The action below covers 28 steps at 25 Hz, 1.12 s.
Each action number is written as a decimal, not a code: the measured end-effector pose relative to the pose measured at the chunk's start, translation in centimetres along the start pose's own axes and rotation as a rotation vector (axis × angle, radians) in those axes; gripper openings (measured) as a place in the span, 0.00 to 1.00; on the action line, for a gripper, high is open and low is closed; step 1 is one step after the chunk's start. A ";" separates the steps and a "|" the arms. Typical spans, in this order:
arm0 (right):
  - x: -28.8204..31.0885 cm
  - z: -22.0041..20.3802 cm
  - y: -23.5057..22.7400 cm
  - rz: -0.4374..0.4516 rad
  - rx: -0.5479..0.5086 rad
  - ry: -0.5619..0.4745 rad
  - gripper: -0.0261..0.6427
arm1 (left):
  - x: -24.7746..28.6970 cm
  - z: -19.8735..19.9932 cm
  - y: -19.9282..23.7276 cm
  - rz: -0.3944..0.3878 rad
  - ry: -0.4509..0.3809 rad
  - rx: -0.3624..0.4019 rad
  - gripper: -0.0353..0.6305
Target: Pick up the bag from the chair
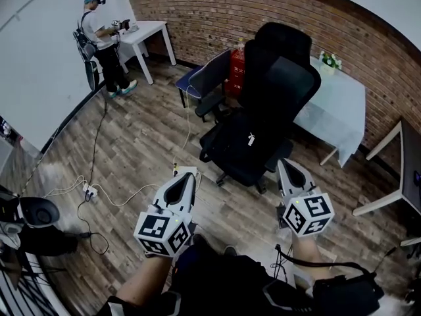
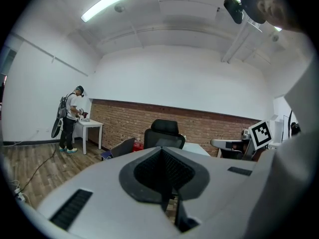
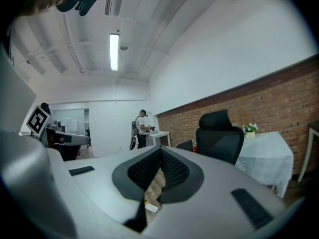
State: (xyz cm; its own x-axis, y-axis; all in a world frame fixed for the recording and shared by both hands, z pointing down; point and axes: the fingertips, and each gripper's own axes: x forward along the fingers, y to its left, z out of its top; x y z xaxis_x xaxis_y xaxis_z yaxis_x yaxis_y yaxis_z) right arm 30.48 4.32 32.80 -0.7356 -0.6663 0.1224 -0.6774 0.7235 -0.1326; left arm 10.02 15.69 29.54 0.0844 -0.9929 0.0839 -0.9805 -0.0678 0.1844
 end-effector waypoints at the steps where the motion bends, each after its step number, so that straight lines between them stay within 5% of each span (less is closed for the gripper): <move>1: 0.4 -0.1 -0.1 0.000 -0.002 0.006 0.06 | 0.3 -0.1 0.3 0.000 0.001 -0.002 0.07; 28: 23.2 -0.6 0.2 0.122 -0.171 0.140 0.06 | 15.7 0.6 19.1 -0.023 0.043 -0.100 0.07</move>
State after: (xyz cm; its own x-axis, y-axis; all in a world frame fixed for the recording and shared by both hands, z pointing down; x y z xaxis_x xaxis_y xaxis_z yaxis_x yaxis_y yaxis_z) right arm 13.27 -10.89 36.20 -0.7969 -0.5489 0.2523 -0.5646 0.8252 0.0118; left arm -7.43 -1.27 33.82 0.1166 -0.9859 0.1199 -0.9557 -0.0785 0.2838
